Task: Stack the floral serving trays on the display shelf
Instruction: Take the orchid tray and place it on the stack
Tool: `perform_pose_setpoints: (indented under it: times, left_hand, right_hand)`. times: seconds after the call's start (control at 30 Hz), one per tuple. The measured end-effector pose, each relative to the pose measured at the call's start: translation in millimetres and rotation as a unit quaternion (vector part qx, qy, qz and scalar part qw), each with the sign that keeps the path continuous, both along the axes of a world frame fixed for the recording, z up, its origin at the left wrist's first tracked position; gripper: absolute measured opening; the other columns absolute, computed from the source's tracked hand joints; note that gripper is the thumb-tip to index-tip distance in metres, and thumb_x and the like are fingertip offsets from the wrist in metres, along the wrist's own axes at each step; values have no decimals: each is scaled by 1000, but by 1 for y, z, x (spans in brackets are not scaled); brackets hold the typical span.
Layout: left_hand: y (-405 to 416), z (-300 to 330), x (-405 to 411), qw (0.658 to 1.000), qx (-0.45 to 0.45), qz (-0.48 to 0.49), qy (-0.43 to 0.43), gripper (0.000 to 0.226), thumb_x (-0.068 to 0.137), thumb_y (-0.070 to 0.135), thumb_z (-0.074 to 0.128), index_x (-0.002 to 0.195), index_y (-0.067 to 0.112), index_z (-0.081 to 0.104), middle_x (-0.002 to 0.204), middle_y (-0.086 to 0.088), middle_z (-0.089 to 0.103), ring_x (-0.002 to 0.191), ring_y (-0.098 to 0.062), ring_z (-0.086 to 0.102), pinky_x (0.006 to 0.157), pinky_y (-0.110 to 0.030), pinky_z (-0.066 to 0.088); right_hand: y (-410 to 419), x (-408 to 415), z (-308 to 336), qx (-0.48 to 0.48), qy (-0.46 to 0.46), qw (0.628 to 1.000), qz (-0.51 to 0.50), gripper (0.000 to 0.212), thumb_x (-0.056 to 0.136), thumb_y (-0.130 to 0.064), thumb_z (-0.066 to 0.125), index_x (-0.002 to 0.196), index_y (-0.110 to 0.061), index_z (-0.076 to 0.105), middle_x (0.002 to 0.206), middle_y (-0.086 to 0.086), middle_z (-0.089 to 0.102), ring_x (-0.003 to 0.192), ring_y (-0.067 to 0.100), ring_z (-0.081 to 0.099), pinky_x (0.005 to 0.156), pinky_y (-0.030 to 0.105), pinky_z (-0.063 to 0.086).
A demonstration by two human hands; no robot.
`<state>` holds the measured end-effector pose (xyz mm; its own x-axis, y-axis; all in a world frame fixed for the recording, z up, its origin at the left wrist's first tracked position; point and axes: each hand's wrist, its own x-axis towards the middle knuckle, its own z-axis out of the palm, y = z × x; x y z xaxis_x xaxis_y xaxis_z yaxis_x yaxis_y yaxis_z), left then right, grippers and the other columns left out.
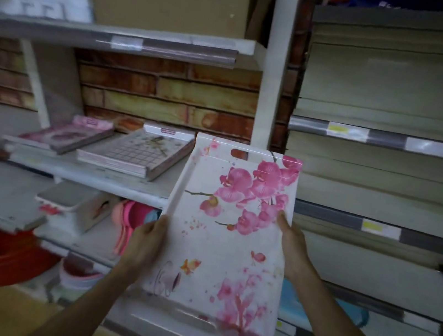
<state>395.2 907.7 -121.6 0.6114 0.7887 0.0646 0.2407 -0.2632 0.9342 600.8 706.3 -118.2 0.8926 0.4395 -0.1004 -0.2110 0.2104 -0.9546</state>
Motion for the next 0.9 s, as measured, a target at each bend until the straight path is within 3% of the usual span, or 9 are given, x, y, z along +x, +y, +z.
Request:
perform_pose_setpoints:
  times: [0.13,0.27,0.33,0.4,0.47,0.53,0.6,0.83,0.9]
  left_hand:
    - [44,1,-45,999,5,39,-10,43,98,52,40,101,17,65,99,-5,65,92,-25,60,79,-34,45]
    - [95,-11,-84,998,-6,51,-36,65,84,75,42,107,20,70,103,-2,72,95,-26,66,89,-49,53]
    - [117,-17,-101,997,-23,52,-48,66,80,79,44,111,27,69,107,-1,72,98,-24,68,89,-50,55]
    - [128,-10,-117,996,-36,48,-60,57,87,69,46,116,25,66,106,1,72,97,-23,69,83,-45,58]
    - [135,0,-130,996,-36,56,-60,47,94,57,44,114,20,65,98,2,71,91,-21,69,71,-34,58]
    - [143,7,-138,995,-40,74,-58,34,99,45,43,97,19,64,85,4,67,77,-16,65,50,-18,52]
    - [153,16,-143,994,-41,79,-68,31,101,40,41,85,20,60,77,3,63,69,-13,61,39,-14,46]
    - [216,31,-130,994,-34,90,-50,40,100,46,37,93,18,65,92,-4,69,81,-20,66,69,-34,52]
    - [235,35,-120,994,-41,89,-46,42,101,46,36,102,15,64,92,-3,69,83,-21,66,71,-34,52]
  right_hand:
    - [57,-29,5,1,-14,999,37,45,91,-45,62,123,-14,66,106,11,74,97,29,72,83,43,59]
    - [108,-62,15,17,-31,997,62,35,93,-43,61,119,-21,66,90,0,78,82,18,75,69,31,59]
    - [130,-76,18,16,-41,996,79,37,92,-44,61,122,-23,64,97,2,77,86,18,75,74,33,59]
    - [149,-89,20,19,-43,994,103,40,93,-44,60,126,-22,63,108,6,75,96,23,73,86,41,57]
    - [166,-101,23,27,-43,992,118,34,95,-38,59,124,-22,63,110,6,74,97,24,73,86,42,57]
    - [181,-110,26,29,-49,991,124,25,97,-33,57,119,-23,64,107,5,75,94,23,73,80,39,58]
    - [195,-117,30,28,-57,990,126,23,98,-32,56,118,-24,64,108,5,74,95,24,73,83,42,58]
    - [248,-115,42,15,-115,986,116,31,100,-29,52,129,-19,58,116,3,72,97,18,72,72,30,58]
    - [264,-107,45,9,-130,986,104,29,101,-27,51,128,-19,57,114,2,72,93,14,73,65,25,58]
